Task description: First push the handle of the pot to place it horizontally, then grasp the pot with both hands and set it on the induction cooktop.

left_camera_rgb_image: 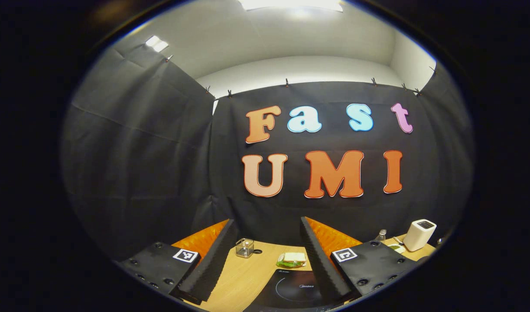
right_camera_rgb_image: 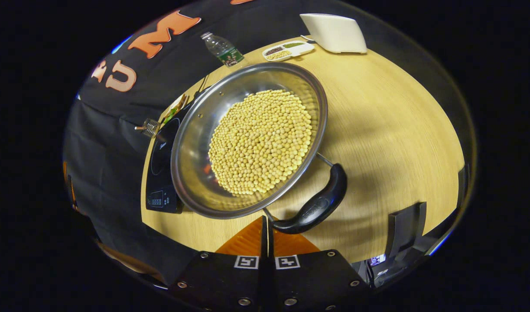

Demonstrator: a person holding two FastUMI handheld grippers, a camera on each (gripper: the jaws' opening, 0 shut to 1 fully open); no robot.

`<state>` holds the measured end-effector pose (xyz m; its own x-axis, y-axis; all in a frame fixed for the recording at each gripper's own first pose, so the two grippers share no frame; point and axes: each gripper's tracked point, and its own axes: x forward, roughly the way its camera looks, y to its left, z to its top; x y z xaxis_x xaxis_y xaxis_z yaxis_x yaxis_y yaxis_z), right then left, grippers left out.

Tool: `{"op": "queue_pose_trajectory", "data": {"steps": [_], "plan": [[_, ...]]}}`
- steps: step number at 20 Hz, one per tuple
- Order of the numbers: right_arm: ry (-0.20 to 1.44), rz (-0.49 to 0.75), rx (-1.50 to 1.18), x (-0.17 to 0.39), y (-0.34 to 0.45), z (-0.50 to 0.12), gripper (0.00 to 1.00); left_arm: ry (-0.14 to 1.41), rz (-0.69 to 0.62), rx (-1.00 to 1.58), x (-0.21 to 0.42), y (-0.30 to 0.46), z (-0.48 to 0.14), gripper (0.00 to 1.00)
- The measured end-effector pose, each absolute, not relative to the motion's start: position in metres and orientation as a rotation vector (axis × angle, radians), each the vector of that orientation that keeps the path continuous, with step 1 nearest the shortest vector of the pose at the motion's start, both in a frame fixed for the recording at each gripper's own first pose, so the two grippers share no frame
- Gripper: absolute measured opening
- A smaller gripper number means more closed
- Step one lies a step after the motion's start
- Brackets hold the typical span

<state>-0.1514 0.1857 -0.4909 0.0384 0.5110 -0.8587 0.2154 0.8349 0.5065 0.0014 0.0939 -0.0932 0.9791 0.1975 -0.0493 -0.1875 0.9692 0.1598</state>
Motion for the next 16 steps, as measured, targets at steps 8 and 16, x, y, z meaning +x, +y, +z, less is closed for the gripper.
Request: {"op": "queue_pose_trajectory", "data": {"steps": [8,16], "plan": [[1.554,0.192,0.564,-0.137,0.163,-0.507,0.00,0.111,0.212,0.169,0.006,0.099,-0.109,0.97],[1.537,0.150,0.497,-0.119,0.138,-0.518,0.00,0.133,0.234,0.186,0.009,0.108,-0.121,0.97]]}}
